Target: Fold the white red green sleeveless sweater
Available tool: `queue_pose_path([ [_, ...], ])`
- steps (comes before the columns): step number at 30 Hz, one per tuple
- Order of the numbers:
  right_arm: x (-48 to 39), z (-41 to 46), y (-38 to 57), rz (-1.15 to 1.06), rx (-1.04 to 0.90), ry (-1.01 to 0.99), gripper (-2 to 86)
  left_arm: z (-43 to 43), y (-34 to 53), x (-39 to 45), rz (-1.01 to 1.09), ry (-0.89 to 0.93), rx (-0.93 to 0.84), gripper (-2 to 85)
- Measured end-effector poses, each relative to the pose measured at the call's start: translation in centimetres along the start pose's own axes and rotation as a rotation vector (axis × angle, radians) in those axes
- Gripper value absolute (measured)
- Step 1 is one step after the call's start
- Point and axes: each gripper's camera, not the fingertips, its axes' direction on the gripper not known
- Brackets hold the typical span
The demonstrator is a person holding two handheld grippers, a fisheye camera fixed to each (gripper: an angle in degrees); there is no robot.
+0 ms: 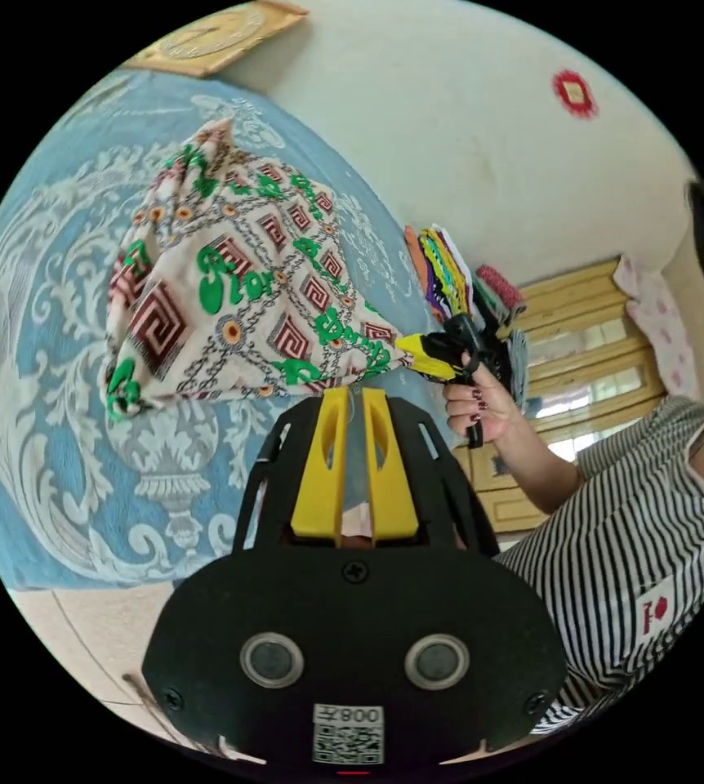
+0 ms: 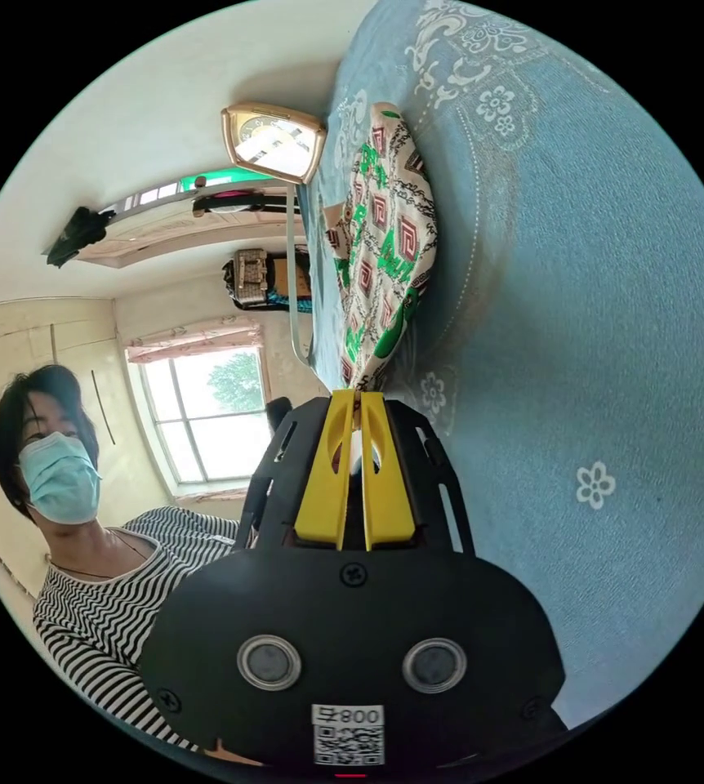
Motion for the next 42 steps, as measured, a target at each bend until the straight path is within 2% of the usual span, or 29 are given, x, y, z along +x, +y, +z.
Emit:
queue_pose_path([
  [6,-2.8,-0.2,-0.2,-0.059,-0.005,-0.017,0.8,-2.4,1.9,-7.1,-0.276,0.229,0.096,8.0],
  [15,-5.1,-0.6,0.6,-0.085,0.007,-0.042,0.9,-6.1,4.5,-12.6,-0.404,0.364,0.290,9.9],
  [27,-7.5,-2.3,3.1,-0.092,0.029,-0.060,0.9,-10.5,6.0,-16.2,-0.478,0.353,0.455,7.9],
  [33,-8.3,-3.8,5.3,-0.073,0.042,-0.045,0.8,-11.9,6.6,-15.7,-0.492,0.308,0.470,3.2],
  [42,-10.0,-7.0,10.0,-0.037,0.064,-0.019,0.8,-13.1,7.1,-11.7,-0.441,0.302,0.461,1.8],
])
